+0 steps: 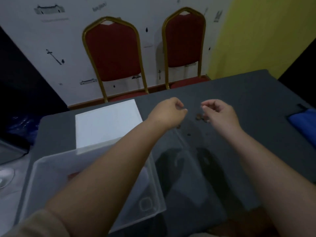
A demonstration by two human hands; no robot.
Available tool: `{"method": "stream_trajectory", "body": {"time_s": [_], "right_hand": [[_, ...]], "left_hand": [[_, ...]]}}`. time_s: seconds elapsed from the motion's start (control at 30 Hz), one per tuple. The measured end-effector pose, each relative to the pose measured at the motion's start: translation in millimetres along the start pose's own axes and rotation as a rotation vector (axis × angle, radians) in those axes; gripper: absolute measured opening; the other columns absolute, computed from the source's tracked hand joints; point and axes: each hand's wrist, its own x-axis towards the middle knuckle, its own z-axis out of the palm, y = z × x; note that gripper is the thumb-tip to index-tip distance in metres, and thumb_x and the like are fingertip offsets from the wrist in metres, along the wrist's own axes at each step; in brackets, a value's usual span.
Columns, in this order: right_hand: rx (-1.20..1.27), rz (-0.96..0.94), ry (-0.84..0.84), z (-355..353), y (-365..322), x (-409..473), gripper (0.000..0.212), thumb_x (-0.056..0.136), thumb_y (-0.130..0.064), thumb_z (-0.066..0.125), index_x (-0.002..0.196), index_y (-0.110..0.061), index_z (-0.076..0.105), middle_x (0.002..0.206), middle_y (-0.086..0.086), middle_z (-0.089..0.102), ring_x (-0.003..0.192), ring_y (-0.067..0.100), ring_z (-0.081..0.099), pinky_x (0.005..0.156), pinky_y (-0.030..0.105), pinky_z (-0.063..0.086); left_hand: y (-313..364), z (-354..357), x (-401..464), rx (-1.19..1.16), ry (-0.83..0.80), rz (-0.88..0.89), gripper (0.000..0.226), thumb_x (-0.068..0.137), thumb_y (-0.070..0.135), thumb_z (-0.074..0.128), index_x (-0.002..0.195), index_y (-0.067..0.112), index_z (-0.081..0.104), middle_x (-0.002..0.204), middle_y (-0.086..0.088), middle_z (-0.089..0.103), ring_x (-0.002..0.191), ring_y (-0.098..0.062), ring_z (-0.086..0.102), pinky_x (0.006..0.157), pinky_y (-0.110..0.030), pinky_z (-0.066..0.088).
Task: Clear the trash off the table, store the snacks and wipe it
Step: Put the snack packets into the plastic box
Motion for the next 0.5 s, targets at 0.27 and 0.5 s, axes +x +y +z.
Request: {"method": "stream_trajectory", "body": {"time_s": [0.27,0.5], "right_hand": [[-0.296,0.149,0.009,-80,102,92,0.011,0.089,-0.016,0.058,0.095,-0.022,0.065,0.104,-0.001,0.067,0.093,0.015,0.061,0.078,0.022,0.041],[-0.748,-0.002,-0.294,-88,150,173,0.044,0.096,-0.019,0.047,0.14,-0.018,0.044,0.146,0.003,0.044,0.132,0.024,0.039,0.106,0.032,0.033]], "left_hand": [[21,101,108,0.142,-0.173,-0.14,0.034,0.091,0.032,0.054,0.123,0.021,0.052,0.125,-0.001,0.056,0.11,-0.019,0.053,0.087,-0.03,0.045],[26,173,158,0.162,-0.087,-0.145,0.046,0.092,0.026,0.051,0.136,0.019,0.043,0.135,-0.005,0.05,0.12,-0.025,0.048,0.099,-0.034,0.041]]}}
